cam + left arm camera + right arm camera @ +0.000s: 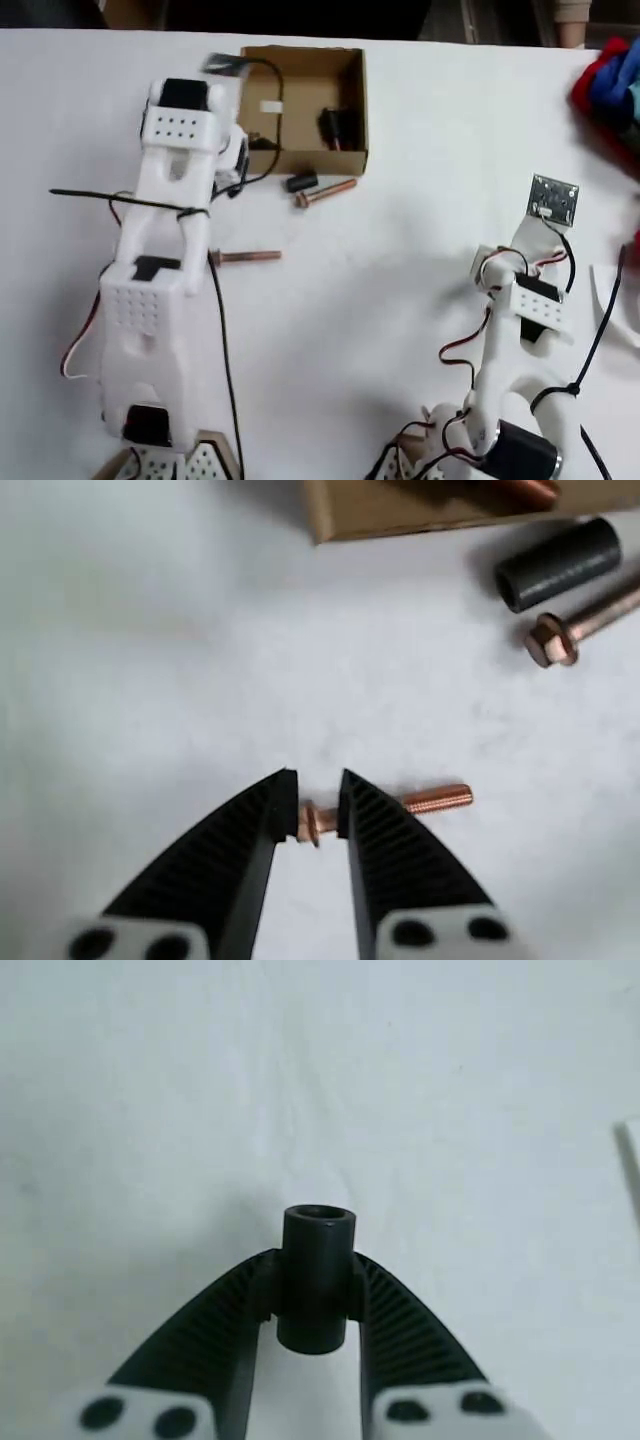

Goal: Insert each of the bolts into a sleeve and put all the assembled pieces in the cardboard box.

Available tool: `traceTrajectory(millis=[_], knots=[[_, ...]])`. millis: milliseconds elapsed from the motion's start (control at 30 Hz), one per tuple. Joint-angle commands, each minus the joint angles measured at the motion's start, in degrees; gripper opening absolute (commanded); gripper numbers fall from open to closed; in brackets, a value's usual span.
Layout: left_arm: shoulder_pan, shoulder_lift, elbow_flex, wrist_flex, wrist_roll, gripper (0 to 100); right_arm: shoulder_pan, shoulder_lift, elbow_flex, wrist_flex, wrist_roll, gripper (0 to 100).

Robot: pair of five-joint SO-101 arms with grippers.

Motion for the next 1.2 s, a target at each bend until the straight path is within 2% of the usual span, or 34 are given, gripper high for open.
traceTrajectory(millis=[0,167,267,400,467,567,700,900,1167], knots=[[3.3,-8.4,10.3,1.0,11.7,3,0.0,-0.2,-1.4,-1.3,-0.4,2.2],[4.0,-11.8,25.9,0.9,24.9,3,-0.1,-0.2,-1.4,-1.3,-0.4,2.2],[4.4,-11.9,28.9,0.9,25.8,7,-1.6,-0.2,-1.1,-1.3,-0.4,2.2],[4.8,-12.0,31.8,1.0,26.1,27,-2.9,-0.1,-1.1,-1.3,-0.4,2.2],[4.5,-12.2,32.0,1.0,28.6,38,-2.8,-0.1,-1.1,-1.3,-0.4,2.2],[4.9,-11.9,31.9,0.8,33.0,46,-2.8,-0.1,-1.1,-1.3,-0.4,2.2],[6.3,-11.7,32.2,0.0,35.6,44,-2.8,-0.1,-1.1,-1.3,-0.4,2.2],[4.7,-11.7,32.2,-4.0,38.4,40,-2.8,-0.1,-1.1,-1.3,-0.4,2.2],[4.3,-11.7,32.3,-7.8,43.0,40,-2.8,-0.1,-1.1,-1.3,-0.4,2.2]])
